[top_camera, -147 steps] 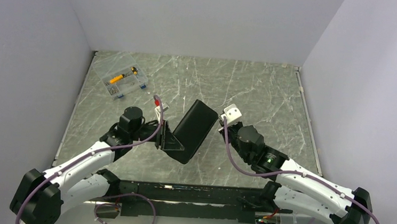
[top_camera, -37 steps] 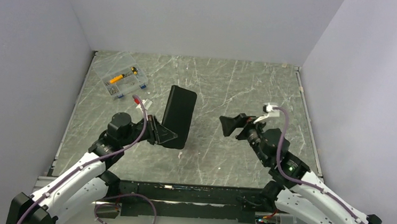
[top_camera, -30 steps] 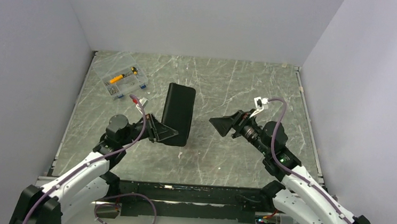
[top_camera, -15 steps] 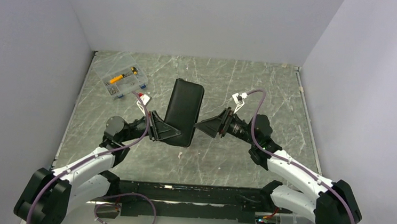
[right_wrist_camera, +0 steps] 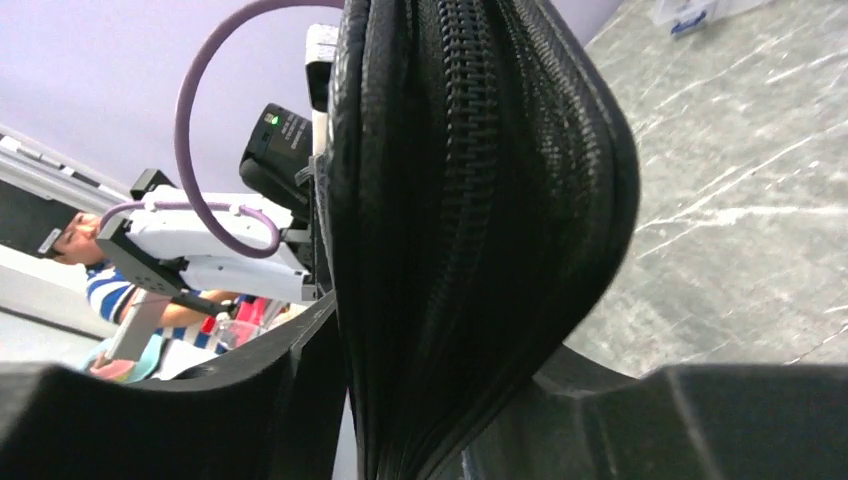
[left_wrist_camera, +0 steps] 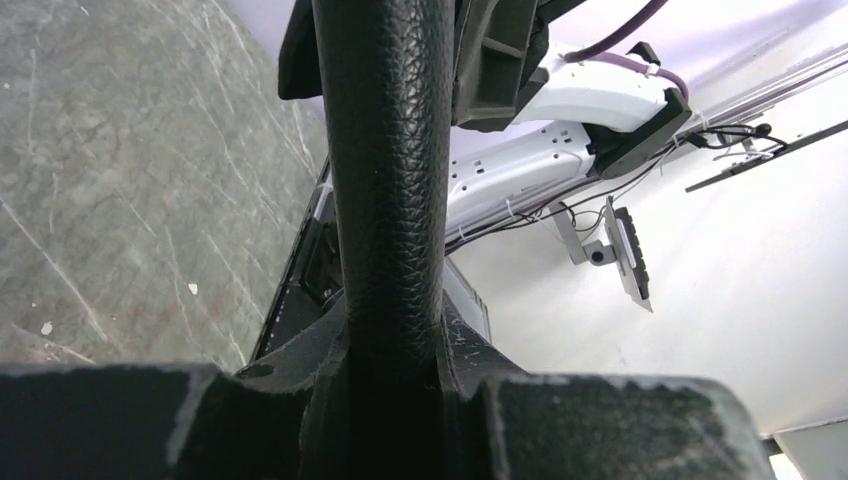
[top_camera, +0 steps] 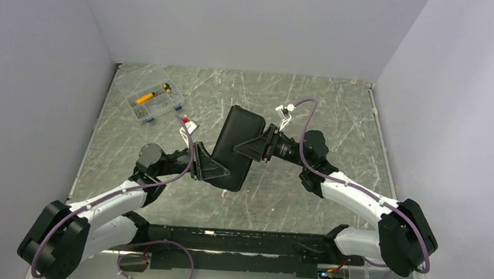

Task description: Sort the hair-cutting tools

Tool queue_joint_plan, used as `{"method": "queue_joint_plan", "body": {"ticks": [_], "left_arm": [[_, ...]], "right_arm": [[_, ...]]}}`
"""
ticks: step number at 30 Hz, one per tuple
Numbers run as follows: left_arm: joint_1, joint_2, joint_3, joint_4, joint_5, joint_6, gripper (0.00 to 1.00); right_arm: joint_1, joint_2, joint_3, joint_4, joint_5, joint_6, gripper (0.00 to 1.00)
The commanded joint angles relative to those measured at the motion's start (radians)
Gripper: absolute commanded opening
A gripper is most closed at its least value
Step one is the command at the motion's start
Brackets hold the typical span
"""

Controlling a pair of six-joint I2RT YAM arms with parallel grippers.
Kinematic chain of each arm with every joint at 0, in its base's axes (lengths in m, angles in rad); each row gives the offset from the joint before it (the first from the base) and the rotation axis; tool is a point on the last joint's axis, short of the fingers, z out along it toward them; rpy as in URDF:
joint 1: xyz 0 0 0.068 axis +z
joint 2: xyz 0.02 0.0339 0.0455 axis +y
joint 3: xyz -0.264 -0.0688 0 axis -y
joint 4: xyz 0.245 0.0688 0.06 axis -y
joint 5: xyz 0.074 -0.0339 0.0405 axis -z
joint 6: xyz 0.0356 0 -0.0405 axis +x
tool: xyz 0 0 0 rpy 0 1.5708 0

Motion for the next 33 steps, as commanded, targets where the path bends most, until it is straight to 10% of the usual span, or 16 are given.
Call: {"method": "queue_joint_plan", "body": {"ticks": [1,6,8,11,21,33], "left_arm": [[-0.024,-0.013,0.063,-0.006,0.017,0.104,0.02],[-0.025,-0.037,0.039,-0.086,-0.023,0.15,0.64],[-0.024,-0.054,0.038,-0.15,-0.05,0.172,0.81],[-0.023,-0.127,0.049,-0.371,-0.161,0.244,0.98],[-0.022,-0.448,0.075,-1.046,-0.658,0.408,0.99],[-0.026,-0.54,0.129,-1.273,-0.846,0.438,0.97]], "right_arm": [[0.013,-0.028,0.049,0.003,-0.019,-0.043,0.45],[0.013,-0.11,0.053,-0.164,0.042,-0.136,0.18],[0.012,-0.14,0.046,-0.216,0.082,-0.158,0.0],[0.009,-0.195,0.02,-0.307,0.158,-0.203,0.0],[-0.036,-0.394,-0.177,-0.537,0.52,-0.208,0.0],[-0.248,-0.041,-0.174,-0.217,0.267,-0.031,0.0]]}}
